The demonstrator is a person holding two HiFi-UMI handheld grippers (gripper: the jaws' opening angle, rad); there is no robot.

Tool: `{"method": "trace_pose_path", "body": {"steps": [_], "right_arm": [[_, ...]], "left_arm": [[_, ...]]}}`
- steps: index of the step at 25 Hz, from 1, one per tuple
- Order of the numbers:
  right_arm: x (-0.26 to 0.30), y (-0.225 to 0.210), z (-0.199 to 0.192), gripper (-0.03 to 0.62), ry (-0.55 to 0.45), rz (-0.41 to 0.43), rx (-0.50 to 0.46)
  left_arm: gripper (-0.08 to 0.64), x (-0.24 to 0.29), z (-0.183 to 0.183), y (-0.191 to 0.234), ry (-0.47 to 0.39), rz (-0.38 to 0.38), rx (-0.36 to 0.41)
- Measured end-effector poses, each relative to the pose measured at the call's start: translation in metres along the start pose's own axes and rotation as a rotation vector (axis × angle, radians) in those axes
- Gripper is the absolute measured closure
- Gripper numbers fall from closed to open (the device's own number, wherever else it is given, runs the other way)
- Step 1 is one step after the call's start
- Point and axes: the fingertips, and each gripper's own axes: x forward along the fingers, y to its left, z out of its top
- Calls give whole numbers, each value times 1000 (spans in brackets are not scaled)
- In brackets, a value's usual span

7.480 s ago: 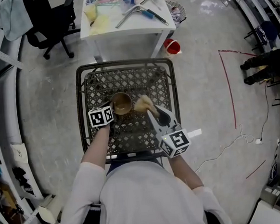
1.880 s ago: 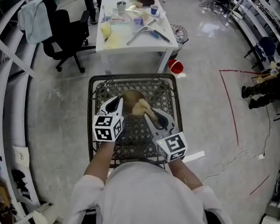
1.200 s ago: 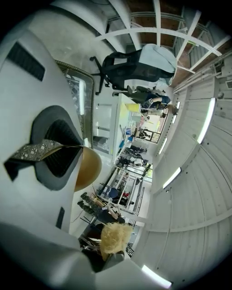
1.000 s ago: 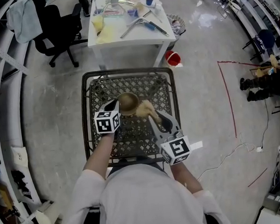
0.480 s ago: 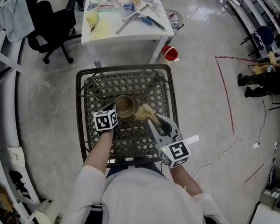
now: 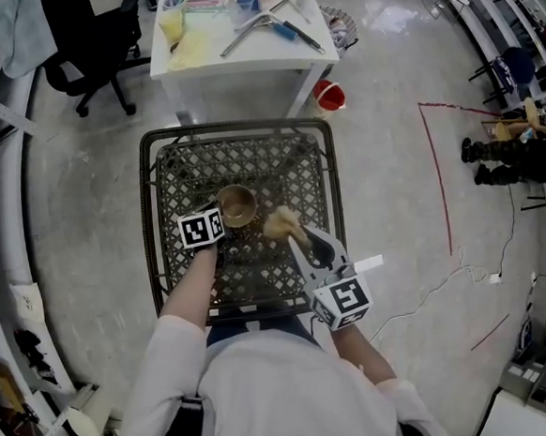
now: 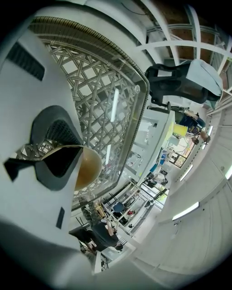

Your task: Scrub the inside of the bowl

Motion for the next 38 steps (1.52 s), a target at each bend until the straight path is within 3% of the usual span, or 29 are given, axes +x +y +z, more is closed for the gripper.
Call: {"method": "trace_pose_path", "body": {"steps": [17, 28, 38], "right_arm": [[1, 2, -4, 492, 10, 21, -3], [1, 5, 4, 492, -17, 31, -11], [1, 11, 11, 492, -40, 37, -13]], "left_arm": [[515, 5, 2, 0, -15, -45, -55], [514, -15, 12, -1, -84, -57, -37], [514, -49, 36, -8, -188, -80, 33]]}}
